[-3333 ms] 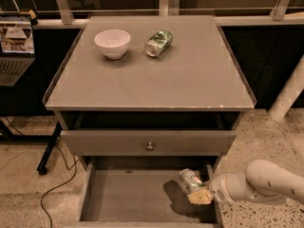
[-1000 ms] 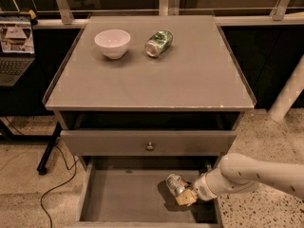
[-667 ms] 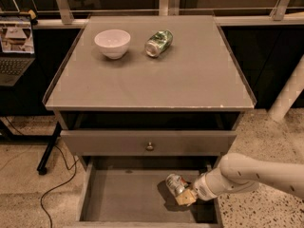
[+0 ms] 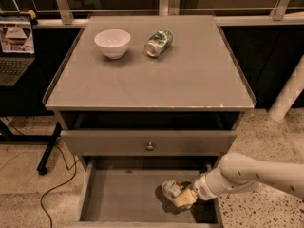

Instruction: Place 7up can into middle drawer

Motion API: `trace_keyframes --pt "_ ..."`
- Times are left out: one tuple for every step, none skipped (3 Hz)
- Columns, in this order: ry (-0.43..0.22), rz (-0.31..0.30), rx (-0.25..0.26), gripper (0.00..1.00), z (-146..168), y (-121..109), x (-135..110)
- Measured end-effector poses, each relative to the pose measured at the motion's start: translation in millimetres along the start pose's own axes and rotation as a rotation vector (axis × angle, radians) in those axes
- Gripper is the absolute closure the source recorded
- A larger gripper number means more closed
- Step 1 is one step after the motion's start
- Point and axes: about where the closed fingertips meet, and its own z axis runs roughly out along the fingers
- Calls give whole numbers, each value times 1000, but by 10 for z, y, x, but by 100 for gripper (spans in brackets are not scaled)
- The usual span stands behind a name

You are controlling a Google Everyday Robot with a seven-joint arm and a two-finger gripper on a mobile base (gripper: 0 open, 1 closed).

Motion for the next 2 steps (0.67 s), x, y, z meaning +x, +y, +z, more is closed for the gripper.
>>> trace_keyframes --pt "0 0 0 0 1 1 0" --pt "0 0 0 0 1 1 0"
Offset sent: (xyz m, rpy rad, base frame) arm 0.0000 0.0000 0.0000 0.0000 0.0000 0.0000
